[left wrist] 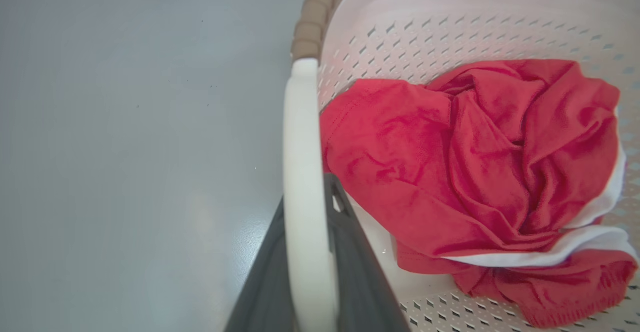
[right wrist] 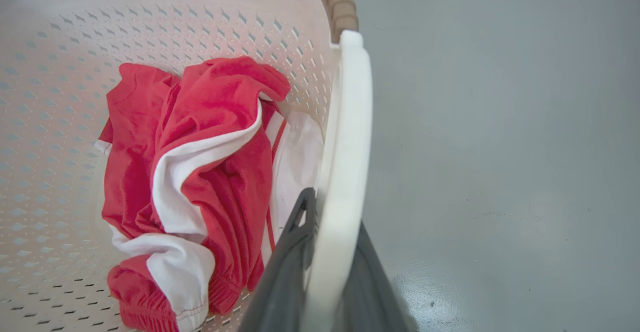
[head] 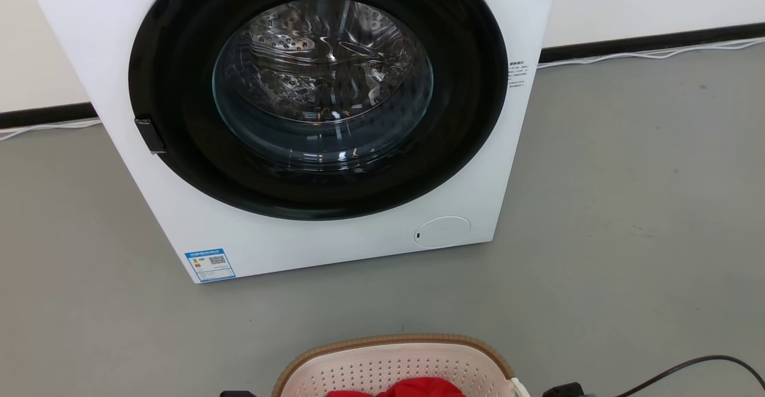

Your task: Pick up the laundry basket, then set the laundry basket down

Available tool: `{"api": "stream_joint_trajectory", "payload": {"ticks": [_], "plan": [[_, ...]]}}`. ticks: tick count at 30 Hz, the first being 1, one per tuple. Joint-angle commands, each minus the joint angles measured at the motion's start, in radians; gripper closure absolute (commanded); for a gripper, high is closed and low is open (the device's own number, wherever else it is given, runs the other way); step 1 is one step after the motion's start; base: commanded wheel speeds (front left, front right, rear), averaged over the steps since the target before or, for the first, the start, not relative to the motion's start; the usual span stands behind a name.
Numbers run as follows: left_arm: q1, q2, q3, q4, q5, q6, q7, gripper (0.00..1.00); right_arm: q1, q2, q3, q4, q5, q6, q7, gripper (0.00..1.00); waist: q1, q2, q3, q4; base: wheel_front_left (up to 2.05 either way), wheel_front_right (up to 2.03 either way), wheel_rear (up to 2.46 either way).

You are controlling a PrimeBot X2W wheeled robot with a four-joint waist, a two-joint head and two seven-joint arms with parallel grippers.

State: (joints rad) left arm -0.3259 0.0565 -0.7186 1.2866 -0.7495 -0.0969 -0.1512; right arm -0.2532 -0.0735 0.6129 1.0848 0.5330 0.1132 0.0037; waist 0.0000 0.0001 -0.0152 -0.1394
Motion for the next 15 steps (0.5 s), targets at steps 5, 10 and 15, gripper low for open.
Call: {"api": "stream_joint_trajectory", "payload": {"ticks": [5,10,15], "plan": [[-0.055,-0.006,0.007,-0.022,-0.008,-0.013,-0.028,1.0,-0.047,0.023,0.042,-0.002,0.011,0.017,-0.019,1.0,0.0,-0.0001,0.003,-0.004,0.0,0.0,0.0],[-0.061,-0.006,-0.001,-0.019,-0.012,-0.014,-0.03,1.0,-0.059,0.023,0.053,0.009,0.023,0.017,-0.027,1.0,0.0,-0.0001,0.008,-0.007,0.0,0.0,0.0],[-0.067,-0.006,-0.008,-0.015,-0.017,-0.015,-0.031,1.0,-0.07,0.023,0.067,0.019,0.036,0.017,-0.034,1.0,0.0,-0.0001,0.013,-0.008,0.0,0.0,0.0]]}}
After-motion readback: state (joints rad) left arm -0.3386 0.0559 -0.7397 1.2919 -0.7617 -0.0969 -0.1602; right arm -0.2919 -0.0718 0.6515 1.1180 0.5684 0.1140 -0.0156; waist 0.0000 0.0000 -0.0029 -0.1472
